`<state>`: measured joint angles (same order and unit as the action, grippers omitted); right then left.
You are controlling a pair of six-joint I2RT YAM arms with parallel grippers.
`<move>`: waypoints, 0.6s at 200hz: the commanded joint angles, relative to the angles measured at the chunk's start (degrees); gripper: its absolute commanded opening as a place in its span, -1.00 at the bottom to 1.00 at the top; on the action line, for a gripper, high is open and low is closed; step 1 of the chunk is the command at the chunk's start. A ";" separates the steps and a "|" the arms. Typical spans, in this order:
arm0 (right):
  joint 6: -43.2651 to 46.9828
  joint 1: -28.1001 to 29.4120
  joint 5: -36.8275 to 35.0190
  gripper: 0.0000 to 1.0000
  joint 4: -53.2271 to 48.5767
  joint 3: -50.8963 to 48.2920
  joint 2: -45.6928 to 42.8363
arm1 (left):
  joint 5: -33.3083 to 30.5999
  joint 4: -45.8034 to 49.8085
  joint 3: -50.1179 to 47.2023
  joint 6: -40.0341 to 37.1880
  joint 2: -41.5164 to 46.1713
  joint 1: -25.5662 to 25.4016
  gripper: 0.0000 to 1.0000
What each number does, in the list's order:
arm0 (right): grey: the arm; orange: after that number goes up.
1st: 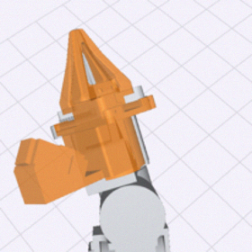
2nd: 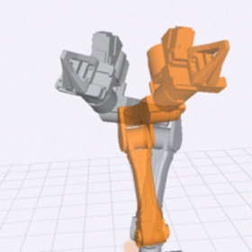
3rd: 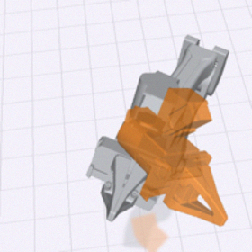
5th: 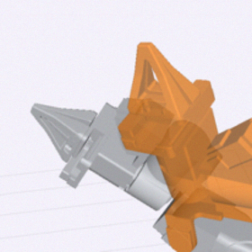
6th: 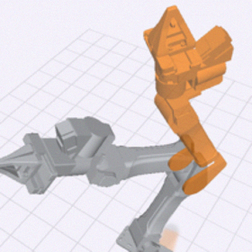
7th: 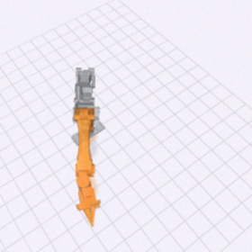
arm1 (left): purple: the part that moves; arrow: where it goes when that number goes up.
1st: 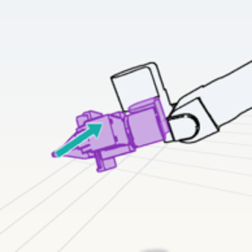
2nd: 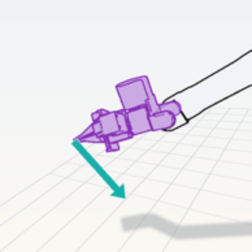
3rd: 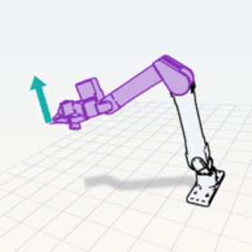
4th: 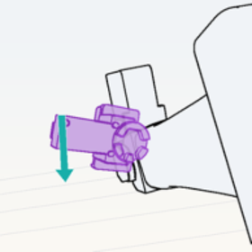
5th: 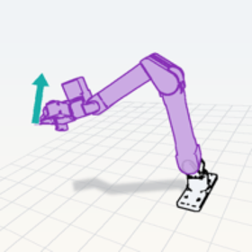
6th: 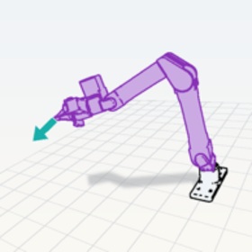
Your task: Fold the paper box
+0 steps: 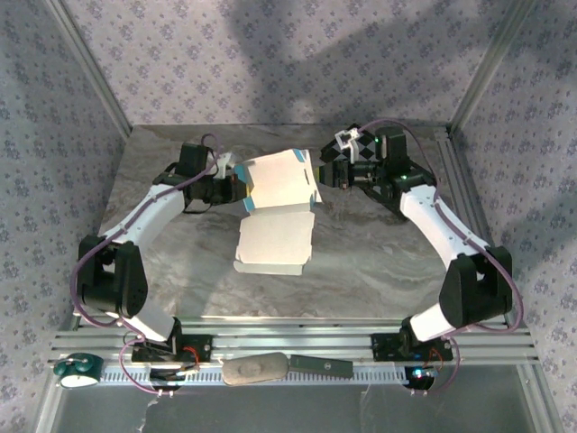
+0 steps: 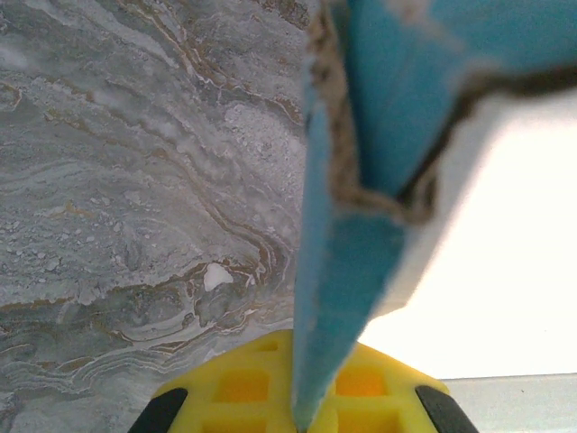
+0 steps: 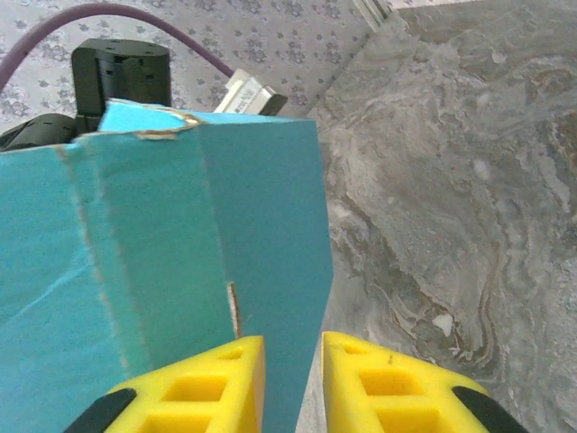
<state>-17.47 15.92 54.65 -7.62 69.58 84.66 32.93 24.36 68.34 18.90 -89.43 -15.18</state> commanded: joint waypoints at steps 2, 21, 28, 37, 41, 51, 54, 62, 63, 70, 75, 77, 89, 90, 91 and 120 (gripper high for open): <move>0.91 0.65 -0.86 -0.48 0.23 -0.76 -2.54 | -0.46 0.69 2.15 -0.19 -0.12 -0.60 -1.00; 0.69 1.22 -1.62 -0.46 0.67 -0.76 -3.65 | -1.15 0.66 2.24 0.05 -0.06 -0.73 -1.00; 0.62 1.37 -1.76 -0.45 0.76 -0.76 -4.03 | -1.31 0.69 2.24 0.15 -0.07 -0.81 -1.00; 0.53 1.55 -2.12 -0.44 0.92 -0.76 -4.47 | -1.53 0.60 2.24 0.33 -0.11 -0.82 -1.00; 0.51 1.65 -2.32 -0.44 0.97 -2.21 -4.71 | -1.57 0.54 2.19 0.40 0.02 -0.82 -1.00; 0.31 1.73 -2.74 -0.44 1.39 -3.02 -5.30 | -1.64 0.51 2.24 0.51 -0.04 -0.88 -1.00; 0.23 1.74 -2.79 -0.43 1.44 -3.07 -5.37 | -1.70 0.51 2.25 0.53 -0.04 -0.90 -1.00; 0.07 1.81 -2.93 -0.43 1.66 -3.35 -5.83 | -1.73 0.64 2.32 0.57 -0.13 -0.90 -1.00; 0.03 1.82 -2.95 -0.43 1.69 -3.37 -5.87 | -1.77 0.67 2.32 0.59 -0.13 -0.90 -1.00; 0.00 1.91 -3.06 -0.42 1.78 -3.45 -6.20 | -1.88 0.69 2.38 0.62 -0.16 -0.91 -1.00; 0.05 2.07 -3.17 -0.42 1.82 -3.56 -6.31 | -1.94 0.69 2.41 0.69 -0.18 -0.93 -1.00; 0.04 2.15 -3.35 -0.42 1.82 -3.57 -6.38 | -1.91 0.69 2.41 0.70 -0.25 -0.91 -1.00; 0.51 2.67 -3.78 -0.41 1.41 -3.66 -6.58 | -1.90 0.58 2.46 1.00 -0.26 -0.95 -1.00; 0.51 2.73 -3.82 -0.41 1.35 -3.66 -6.55 | -1.86 0.55 2.48 0.98 -0.33 -0.97 -1.00; 0.55 2.77 -3.84 -0.41 1.32 -3.66 -6.58 | -1.84 0.53 2.49 0.98 -0.32 -0.98 -1.00; 0.60 3.47 -4.26 -0.41 1.39 -3.47 -5.84 | -2.03 0.54 2.93 0.97 -0.51 -1.65 -1.00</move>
<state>-17.50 18.61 51.16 -7.01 66.35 79.59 30.83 24.49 68.75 19.16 -89.43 -15.99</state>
